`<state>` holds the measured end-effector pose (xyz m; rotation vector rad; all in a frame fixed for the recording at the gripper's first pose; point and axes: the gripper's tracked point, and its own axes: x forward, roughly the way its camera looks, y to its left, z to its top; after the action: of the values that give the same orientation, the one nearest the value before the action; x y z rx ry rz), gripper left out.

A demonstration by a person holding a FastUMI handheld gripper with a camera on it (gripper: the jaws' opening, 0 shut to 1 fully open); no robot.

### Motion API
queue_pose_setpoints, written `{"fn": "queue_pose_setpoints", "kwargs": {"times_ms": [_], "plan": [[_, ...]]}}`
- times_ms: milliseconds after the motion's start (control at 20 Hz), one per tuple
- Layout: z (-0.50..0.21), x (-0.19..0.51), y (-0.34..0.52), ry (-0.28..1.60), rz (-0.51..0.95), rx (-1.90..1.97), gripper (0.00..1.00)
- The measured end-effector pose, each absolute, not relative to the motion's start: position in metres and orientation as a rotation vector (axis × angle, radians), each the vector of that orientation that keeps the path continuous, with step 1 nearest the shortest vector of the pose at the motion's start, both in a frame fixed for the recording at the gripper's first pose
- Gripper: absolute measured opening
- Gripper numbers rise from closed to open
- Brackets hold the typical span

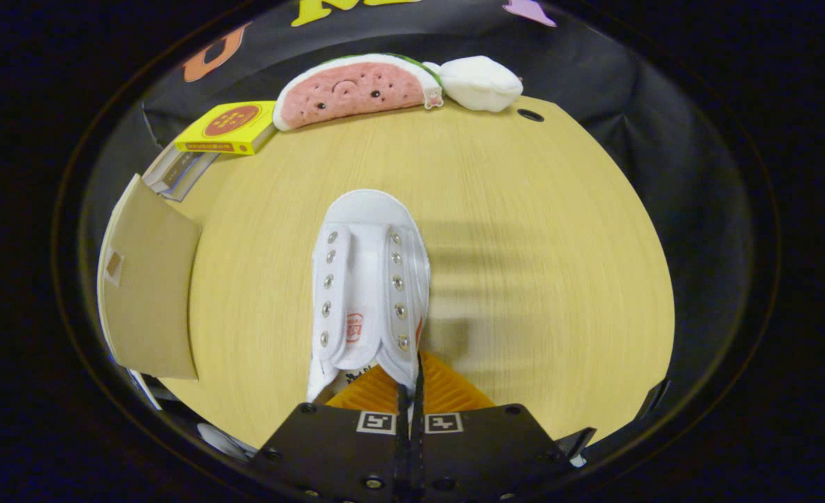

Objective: Open the storage box then place both shoes into the box .Put the left shoe in first, then the right shoe, with the right side of both shoes facing outward in a uniform manner.

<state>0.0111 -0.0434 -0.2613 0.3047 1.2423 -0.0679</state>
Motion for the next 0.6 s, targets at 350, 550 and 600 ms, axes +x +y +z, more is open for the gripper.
{"fn": "queue_pose_setpoints", "kwargs": {"times_ms": [350,550,600], "plan": [[-0.245,0.002,-0.038,1.225,-0.074,0.469,0.0],[-0.22,-0.006,-0.019,1.196,-0.051,0.542,0.0],[-0.213,-0.007,-0.013,1.187,-0.046,0.554,0.0]]}}
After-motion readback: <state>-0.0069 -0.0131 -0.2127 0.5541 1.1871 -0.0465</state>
